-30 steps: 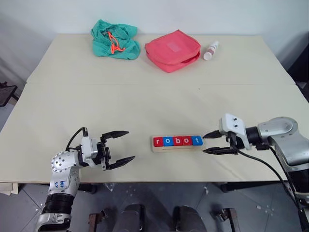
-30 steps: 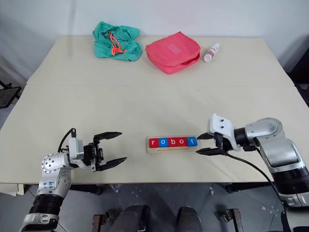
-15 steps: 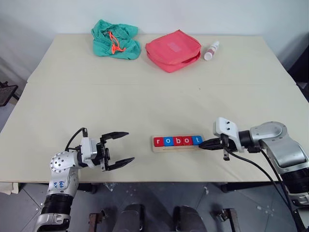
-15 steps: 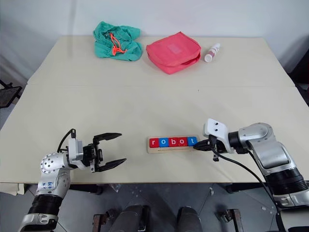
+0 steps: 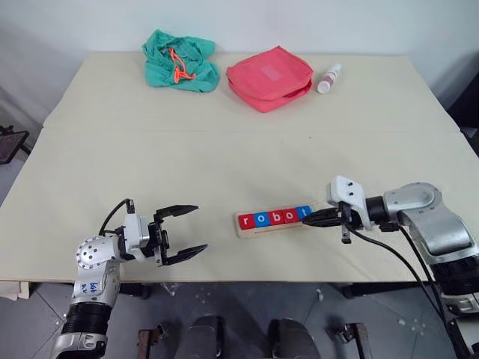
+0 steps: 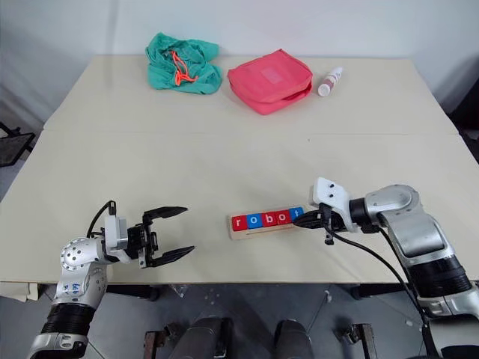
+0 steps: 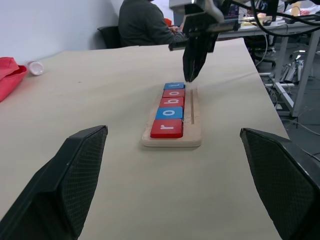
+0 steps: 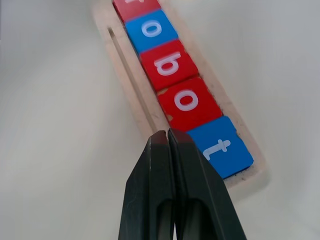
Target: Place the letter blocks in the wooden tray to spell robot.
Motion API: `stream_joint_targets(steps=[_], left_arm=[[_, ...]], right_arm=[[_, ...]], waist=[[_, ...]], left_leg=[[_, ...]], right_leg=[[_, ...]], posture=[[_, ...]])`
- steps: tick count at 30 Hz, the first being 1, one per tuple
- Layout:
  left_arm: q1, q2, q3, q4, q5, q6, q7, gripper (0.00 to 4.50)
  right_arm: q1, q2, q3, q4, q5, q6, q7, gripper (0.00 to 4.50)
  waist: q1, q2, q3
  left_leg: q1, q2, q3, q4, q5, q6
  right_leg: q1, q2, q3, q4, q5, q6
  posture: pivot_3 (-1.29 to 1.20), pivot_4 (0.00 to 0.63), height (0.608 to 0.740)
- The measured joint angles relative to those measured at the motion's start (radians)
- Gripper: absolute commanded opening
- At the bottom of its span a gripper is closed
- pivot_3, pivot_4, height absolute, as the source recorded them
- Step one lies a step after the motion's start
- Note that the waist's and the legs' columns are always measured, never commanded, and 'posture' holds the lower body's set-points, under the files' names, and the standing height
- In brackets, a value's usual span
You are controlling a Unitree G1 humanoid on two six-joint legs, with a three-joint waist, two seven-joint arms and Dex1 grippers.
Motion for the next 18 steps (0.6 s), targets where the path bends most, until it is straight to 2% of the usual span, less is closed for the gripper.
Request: stream_joint_targets(steps=[3, 6, 10, 16, 17, 18], left_arm=[[0.003, 0.007, 0.001, -0.001, 0.000, 0.015, 0.009, 4.50], [0.005, 0.016, 0.003, -0.013, 0.008, 0.049, 0.044, 4.50], [0.008, 0.041, 0.026, -0.021, 0.040, 0.035, 0.091, 4.50], [0.011, 0.067, 0.075, -0.022, 0.034, 0.042, 0.124, 4.50], [0.014, 0.075, 0.085, -0.023, 0.023, 0.049, 0.124, 4.50], [0.016, 0.080, 0.096, -0.023, 0.015, 0.054, 0.123, 4.50]], right_arm=[[0.063, -0.010, -0.088, -0.003, 0.039, -0.015, -0.010, 0.06], [0.125, -0.009, -0.139, 0.021, 0.070, -0.107, 0.013, 0.66], [0.150, -0.020, -0.204, 0.117, 0.087, -0.239, 0.070, 1.95], [0.109, -0.038, -0.227, 0.369, 0.090, -0.454, 0.175, 4.16], [0.103, -0.040, -0.231, 0.408, 0.089, -0.486, 0.190, 4.45], [0.095, -0.040, -0.239, 0.448, 0.090, -0.517, 0.204, 4.48]], waist=[[0.003, 0.000, 0.000], [0.002, 0.000, 0.000], [0.001, 0.000, 0.000], [-0.003, 0.000, 0.000], [-0.004, 0.000, 0.000], [-0.005, 0.000, 0.000]], left_leg=[[0.001, 0.000, 0.000, 0.000, 0.000, 0.000], [0.001, 0.000, 0.001, 0.000, 0.000, 0.000], [0.001, 0.000, 0.002, 0.000, 0.000, 0.000], [0.002, 0.001, 0.002, 0.000, 0.000, 0.000], [0.002, 0.001, 0.002, -0.001, 0.000, 0.000], [0.002, 0.001, 0.002, -0.001, 0.000, 0.000]], right_leg=[[0.001, 0.000, 0.000, 0.000, 0.000, 0.000], [0.001, 0.000, 0.000, 0.000, 0.000, 0.000], [0.001, 0.000, 0.000, 0.000, 0.000, 0.000], [0.001, 0.000, 0.000, -0.001, 0.000, 0.000], [0.001, 0.000, 0.000, -0.001, 0.000, 0.000], [0.001, 0.000, 0.000, -0.001, 0.000, 0.000]], posture=[[0.00, 0.150, 0.740], [0.00, 0.150, 0.740], [0.00, 0.150, 0.740], [0.00, 0.150, 0.740], [0.00, 0.150, 0.740], [0.00, 0.150, 0.740]])
